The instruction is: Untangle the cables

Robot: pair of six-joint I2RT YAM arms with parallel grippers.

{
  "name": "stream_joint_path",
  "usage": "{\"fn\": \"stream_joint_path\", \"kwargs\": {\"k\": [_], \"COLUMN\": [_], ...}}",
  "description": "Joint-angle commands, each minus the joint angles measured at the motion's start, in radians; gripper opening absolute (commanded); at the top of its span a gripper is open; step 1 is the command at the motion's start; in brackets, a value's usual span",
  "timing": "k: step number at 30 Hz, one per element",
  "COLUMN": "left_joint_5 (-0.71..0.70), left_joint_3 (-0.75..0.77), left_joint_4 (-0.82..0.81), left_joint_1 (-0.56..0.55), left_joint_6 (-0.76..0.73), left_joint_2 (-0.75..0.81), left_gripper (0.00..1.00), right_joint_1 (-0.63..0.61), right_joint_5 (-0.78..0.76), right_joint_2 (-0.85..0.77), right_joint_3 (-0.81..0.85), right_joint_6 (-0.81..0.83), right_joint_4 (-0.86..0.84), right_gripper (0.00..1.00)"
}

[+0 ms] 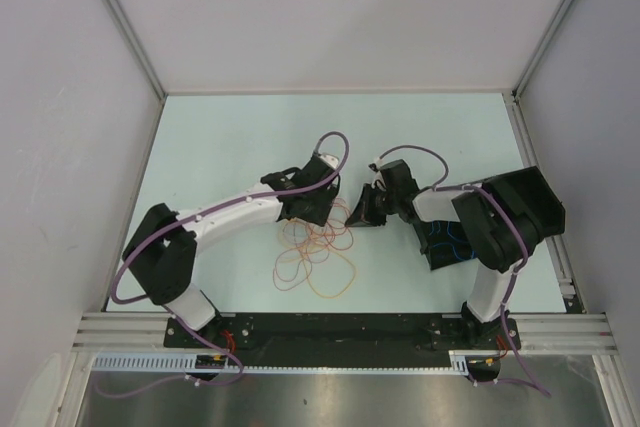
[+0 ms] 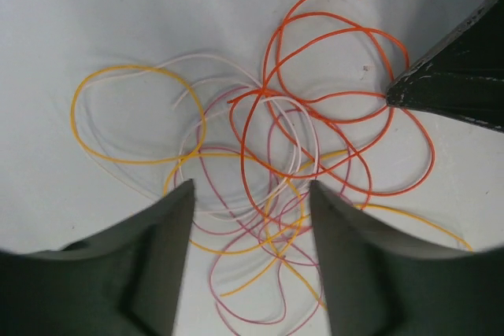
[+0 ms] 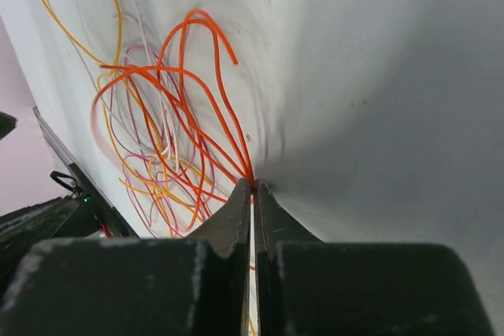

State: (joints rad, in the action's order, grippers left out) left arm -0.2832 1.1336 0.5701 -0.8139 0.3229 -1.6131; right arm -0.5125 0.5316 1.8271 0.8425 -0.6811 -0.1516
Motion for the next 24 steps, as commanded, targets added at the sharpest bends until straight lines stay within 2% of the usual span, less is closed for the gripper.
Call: {"fn": "stream_joint_path", "kwargs": {"k": [1,2,5,8,13,19,24], "left_joint_5": [-0.025,-0.037,-0.082,-0.148,-0.256,-0.278,-0.28], "left_joint_3": [0.028,0.032,0.046,0.04,-0.06,-0.152,-0.158], "left_joint_4": [0.068,0.104,0.161,0.203,0.178,0.154,0.152], "left_joint_1": [0.001,0.001,0.002,0.005,0.024,0.025,0.025], "left_joint_6": [0.042,0.047,0.025,-0.013,-0.059,-0.059,-0.059], "left_joint_2": [0.149,0.174,0.281,0.376,0.466,0.516,0.502], "left_gripper": [0.75,0.85,0.93,0.95,0.96,0.95,0.95], "right_joint_1": [-0.011,-0.012,-0.021,-0.029,-0.034,-0.034,-0.032], "right_joint_5": [-0.087,-0.106,-0.149,-0.191,-0.255,-0.354,-0.45], "right_joint_2": [-0.125,-0.152,-0.253,-0.345,-0.462,-0.578,-0.638], "right_joint_3": [0.026,0.029,0.05,0.079,0.144,0.242,0.322], "right_joint_6": [0.038,0.044,0.066,0.083,0.116,0.167,0.219], "right_joint_4": [0.086,0.118,0.199,0.277,0.401,0.558,0.653], "right_gripper": [0.0,0.0,0.0,0.0,0.0,0.0,0.0]}}
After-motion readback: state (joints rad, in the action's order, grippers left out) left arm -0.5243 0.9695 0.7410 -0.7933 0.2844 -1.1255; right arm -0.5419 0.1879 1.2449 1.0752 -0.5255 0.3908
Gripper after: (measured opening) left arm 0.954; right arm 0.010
